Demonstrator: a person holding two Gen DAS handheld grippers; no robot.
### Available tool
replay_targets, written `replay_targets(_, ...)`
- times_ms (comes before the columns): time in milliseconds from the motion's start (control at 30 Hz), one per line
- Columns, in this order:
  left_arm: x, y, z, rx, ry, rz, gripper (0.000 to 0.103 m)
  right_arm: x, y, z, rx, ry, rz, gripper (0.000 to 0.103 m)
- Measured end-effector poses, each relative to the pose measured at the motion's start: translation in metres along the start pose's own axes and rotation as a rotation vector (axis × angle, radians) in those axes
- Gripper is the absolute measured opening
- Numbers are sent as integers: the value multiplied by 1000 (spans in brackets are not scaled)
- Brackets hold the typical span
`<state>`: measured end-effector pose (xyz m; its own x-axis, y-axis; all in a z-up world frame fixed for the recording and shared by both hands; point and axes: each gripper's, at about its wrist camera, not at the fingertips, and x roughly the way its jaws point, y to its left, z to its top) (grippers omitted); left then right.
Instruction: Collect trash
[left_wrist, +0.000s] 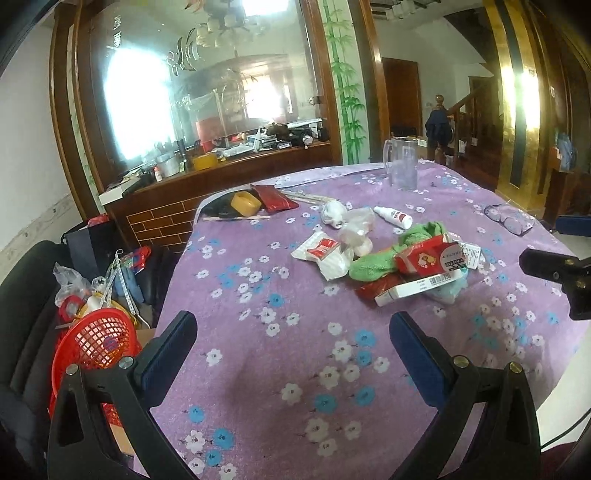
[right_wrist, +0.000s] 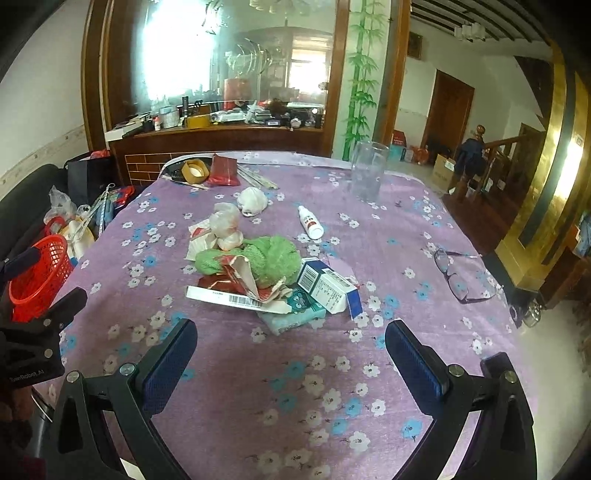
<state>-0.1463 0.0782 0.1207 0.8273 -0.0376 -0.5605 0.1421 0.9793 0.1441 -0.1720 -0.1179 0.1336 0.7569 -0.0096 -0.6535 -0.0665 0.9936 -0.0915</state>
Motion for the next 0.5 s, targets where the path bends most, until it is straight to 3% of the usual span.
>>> replay_targets(500,-6,13,-2,-19,5,54,103,9,16,12,-48,-18,59,103)
